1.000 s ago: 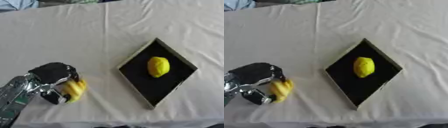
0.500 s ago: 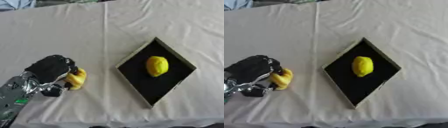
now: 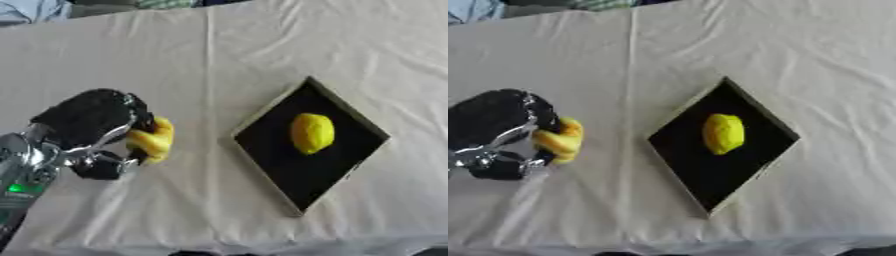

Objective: Pick up objects on the table and place them in the box.

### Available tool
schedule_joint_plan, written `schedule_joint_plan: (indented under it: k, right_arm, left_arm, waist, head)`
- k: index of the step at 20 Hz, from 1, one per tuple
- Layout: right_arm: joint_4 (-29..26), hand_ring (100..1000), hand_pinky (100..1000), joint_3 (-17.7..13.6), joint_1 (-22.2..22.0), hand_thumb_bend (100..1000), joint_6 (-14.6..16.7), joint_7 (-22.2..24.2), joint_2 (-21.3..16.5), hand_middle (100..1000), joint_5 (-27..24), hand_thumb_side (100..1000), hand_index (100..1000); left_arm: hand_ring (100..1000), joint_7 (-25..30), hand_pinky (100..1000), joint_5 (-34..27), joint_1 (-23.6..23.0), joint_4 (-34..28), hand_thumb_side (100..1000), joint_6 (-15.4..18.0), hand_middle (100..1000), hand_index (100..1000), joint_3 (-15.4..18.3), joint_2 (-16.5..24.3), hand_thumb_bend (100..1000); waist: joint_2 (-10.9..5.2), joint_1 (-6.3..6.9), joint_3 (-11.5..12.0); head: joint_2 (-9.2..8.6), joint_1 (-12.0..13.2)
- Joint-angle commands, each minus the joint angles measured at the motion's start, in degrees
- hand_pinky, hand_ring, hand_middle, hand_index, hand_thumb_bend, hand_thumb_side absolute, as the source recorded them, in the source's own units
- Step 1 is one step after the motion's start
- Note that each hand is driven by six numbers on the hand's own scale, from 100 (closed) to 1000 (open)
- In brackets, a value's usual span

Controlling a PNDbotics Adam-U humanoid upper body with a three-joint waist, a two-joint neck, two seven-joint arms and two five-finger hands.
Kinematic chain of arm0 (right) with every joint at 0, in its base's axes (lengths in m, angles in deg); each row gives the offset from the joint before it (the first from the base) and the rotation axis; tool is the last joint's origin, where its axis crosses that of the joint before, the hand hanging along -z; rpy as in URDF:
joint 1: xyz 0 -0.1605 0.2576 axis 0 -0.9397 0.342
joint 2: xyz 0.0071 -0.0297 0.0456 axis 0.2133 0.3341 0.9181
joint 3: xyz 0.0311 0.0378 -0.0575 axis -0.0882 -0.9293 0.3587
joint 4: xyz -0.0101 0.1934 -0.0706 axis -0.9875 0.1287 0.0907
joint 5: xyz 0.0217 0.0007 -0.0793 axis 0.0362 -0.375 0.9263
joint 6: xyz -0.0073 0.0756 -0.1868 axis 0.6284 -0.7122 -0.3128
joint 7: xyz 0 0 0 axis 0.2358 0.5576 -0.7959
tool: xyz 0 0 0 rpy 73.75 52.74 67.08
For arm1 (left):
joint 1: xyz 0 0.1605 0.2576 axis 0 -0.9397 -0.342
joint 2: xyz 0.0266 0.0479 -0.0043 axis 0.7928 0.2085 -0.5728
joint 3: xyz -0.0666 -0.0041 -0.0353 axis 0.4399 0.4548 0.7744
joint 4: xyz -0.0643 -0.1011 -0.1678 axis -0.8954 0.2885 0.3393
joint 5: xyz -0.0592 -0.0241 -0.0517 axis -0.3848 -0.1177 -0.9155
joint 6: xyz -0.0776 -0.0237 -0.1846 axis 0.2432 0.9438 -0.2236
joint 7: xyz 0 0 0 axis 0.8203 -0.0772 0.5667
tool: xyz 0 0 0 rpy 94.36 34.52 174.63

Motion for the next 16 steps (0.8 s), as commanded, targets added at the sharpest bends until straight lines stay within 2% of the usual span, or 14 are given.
schedule_joint_plan:
  k: [1,9,12,16]
  right_arm:
    - [-0.86,814,923,-0.49,1.23,100,0.35,-0.34,-1.46,694,-0.34,580,840]
    - [-0.86,814,921,0.51,4.52,100,1.47,-0.35,-2.42,696,-0.67,577,840]
    - [-0.86,814,921,0.82,5.27,100,1.55,-0.18,-2.23,696,-0.86,576,840]
    - [-0.86,814,921,0.99,5.70,100,1.55,0.05,-1.84,695,-1.03,576,840]
  left_arm:
    - [575,-1.06,716,-1.85,3.81,-1.11,100,0.02,480,606,1.57,-2.25,100]
    - [562,0.46,704,-2.35,14.63,-1.06,100,-2.05,474,610,-1.24,-13.77,100]
    - [560,0.88,702,-1.19,16.24,0.61,100,-2.17,473,610,-2.56,-18.08,100]
    - [555,0.41,694,1.82,16.17,5.38,100,-2.15,471,611,-4.26,-23.04,100]
  waist:
    - [-1.23,-0.78,-0.13]
    - [-0.16,-1.57,-0.64]
    - [0.34,-1.93,-1.21]
    - [0.83,-2.35,-1.89]
  head:
    - [0.27,-0.30]
    - [0.27,0.39]
    - [0.27,0.34]
    - [0.27,0.42]
